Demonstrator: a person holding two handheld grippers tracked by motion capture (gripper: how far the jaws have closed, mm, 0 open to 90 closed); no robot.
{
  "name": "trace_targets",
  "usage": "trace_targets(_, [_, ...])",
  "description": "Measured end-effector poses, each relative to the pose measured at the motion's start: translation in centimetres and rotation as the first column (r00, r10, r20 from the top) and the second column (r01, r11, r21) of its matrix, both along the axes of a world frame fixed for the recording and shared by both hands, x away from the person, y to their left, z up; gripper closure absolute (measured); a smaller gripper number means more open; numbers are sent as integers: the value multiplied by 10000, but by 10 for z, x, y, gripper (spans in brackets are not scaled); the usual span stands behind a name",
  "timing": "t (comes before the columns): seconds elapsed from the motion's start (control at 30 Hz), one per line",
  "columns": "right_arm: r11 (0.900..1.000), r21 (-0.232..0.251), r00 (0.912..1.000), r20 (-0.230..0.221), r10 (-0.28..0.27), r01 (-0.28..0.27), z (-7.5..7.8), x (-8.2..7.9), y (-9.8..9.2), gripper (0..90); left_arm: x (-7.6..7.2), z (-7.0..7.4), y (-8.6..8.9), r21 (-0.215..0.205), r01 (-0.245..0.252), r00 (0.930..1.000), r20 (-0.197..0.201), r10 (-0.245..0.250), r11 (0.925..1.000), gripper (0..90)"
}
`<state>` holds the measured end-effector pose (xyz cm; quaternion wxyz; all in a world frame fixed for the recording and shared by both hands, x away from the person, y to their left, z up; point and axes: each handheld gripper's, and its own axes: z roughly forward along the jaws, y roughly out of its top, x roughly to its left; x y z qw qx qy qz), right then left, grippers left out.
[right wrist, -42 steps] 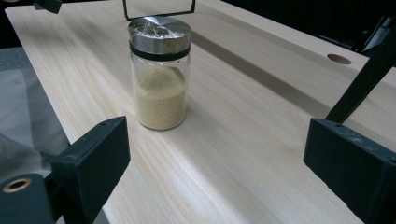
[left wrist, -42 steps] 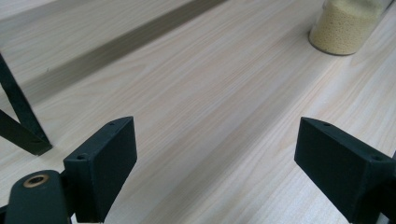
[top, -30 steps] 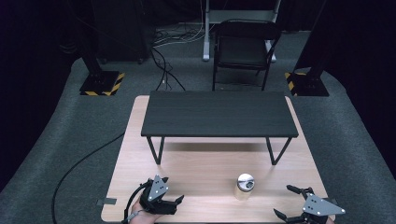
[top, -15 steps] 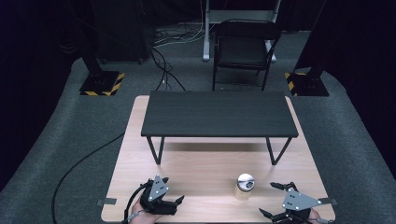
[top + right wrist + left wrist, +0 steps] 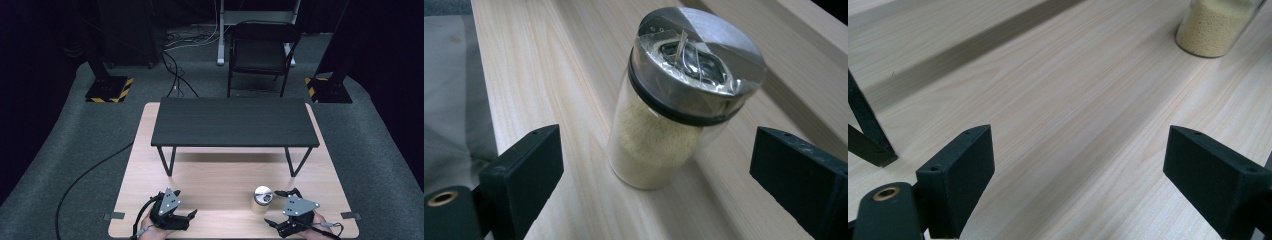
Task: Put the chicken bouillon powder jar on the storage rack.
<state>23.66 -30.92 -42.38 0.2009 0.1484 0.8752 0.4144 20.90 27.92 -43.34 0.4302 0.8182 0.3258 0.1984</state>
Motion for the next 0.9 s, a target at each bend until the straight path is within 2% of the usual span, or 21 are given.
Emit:
trace_targets(0.23, [9995, -282, 9997, -211, 152, -158, -2, 17, 14, 61, 0, 0, 1, -17, -19, 10000, 11, 19, 10000, 129])
trace_targets(0.53, [9991, -354, 9987, -454, 210, -226, -11, 35, 25, 84, 0, 0, 1, -42, -32, 10000, 9, 32, 10000, 129])
trace_targets(0.6, [9984, -488, 9982, -535, 255, -281, -13, 40, 30, 170, 0, 0, 1, -56, -37, 10000, 5, 37, 10000, 130])
trace_targets(0.63, [9975, -611, 9968, -735, 304, -350, -11, 43, 31, 263, 0, 0, 1, -56, -37, 10000, 5, 37, 10000, 129])
trace_targets(0.7, [9984, -410, 9920, -1212, 343, -395, -10, 50, 29, 307, 0, 0, 1, -56, -30, 10000, 8, 30, 10000, 129])
trace_targets(0.77, [9982, -354, 9913, -1244, 429, -476, -10, 51, 27, 308, 0, 0, 1, -49, -20, 10000, -7, 20, 10000, 129])
trace_targets(0.9, [9991, -323, 9887, -1480, 238, -289, -8, 53, 28, 309, 0, 0, 1, -58, -14, 10000, -7, 14, 10000, 129])
